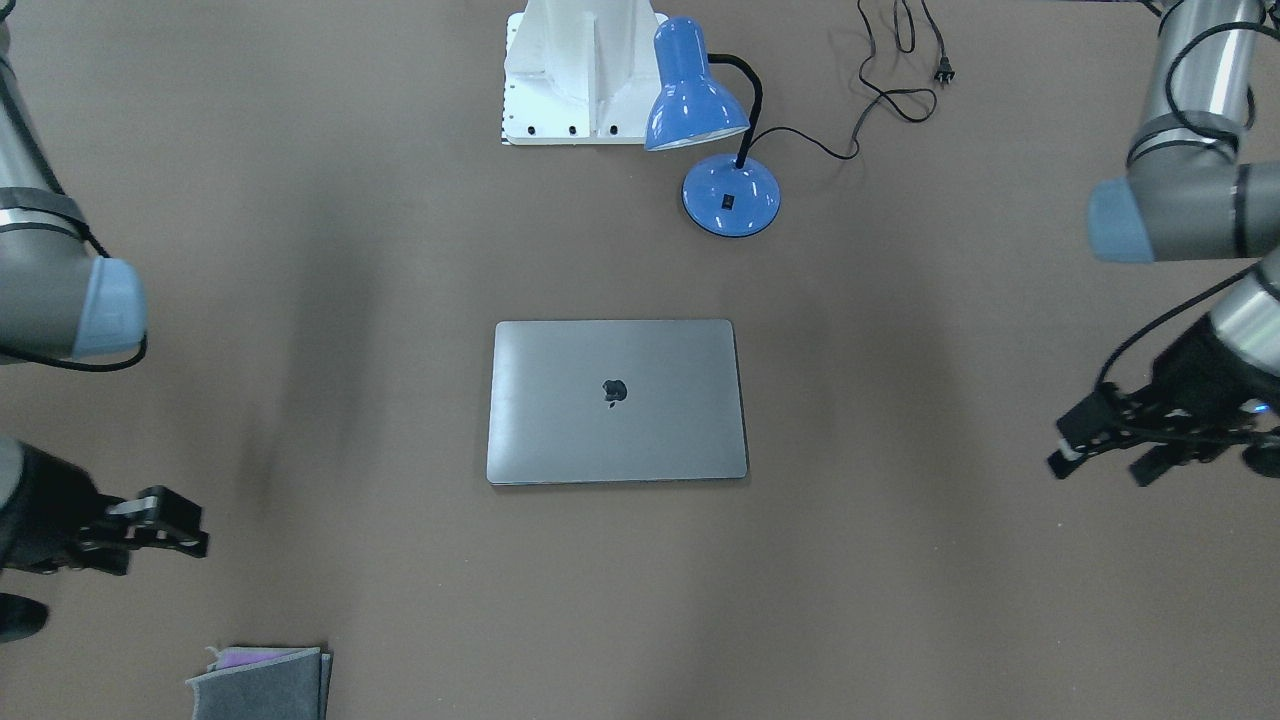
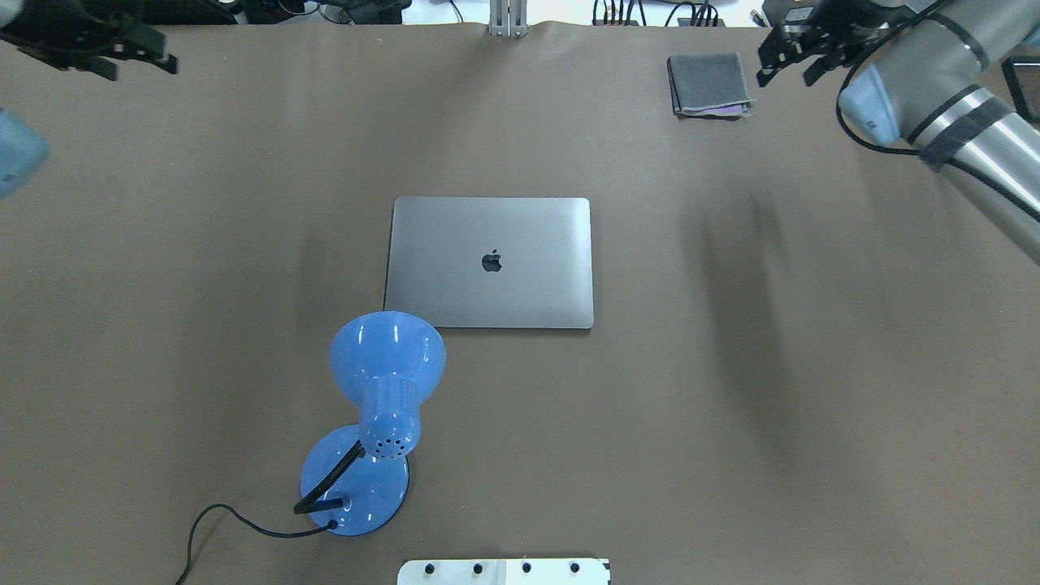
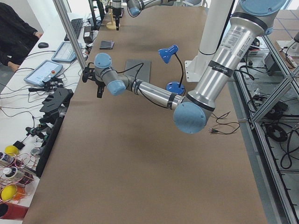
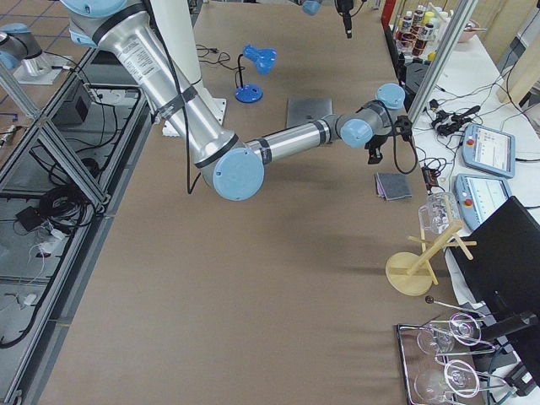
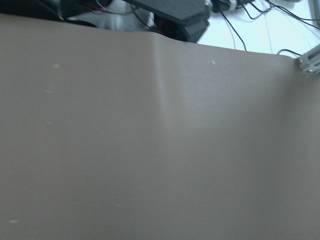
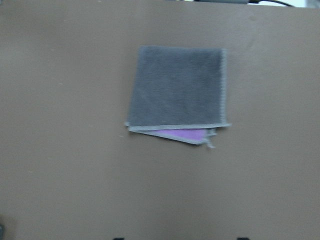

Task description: Close laptop

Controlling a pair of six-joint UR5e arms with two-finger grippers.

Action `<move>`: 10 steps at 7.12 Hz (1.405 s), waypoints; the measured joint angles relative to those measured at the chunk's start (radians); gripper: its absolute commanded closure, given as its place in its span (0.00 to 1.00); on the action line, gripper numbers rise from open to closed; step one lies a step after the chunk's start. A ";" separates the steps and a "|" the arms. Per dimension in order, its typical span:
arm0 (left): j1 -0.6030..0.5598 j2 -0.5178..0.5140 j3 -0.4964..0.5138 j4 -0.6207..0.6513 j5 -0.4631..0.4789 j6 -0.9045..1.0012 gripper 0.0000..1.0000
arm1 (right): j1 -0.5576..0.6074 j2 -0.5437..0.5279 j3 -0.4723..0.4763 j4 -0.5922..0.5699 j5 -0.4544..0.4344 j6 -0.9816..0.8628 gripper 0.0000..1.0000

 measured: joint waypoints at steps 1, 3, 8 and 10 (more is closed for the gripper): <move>-0.076 0.097 -0.028 0.013 -0.001 0.152 0.02 | 0.063 -0.045 0.020 -0.104 -0.041 -0.183 0.00; -0.189 0.220 -0.066 0.145 0.000 0.375 0.02 | 0.159 -0.122 0.105 -0.318 -0.156 -0.465 0.00; -0.341 0.453 -0.137 0.352 -0.048 0.654 0.02 | 0.308 -0.525 0.422 -0.527 0.001 -0.652 0.00; -0.345 0.477 -0.163 0.353 -0.085 0.589 0.02 | 0.348 -0.568 0.433 -0.536 0.072 -0.641 0.00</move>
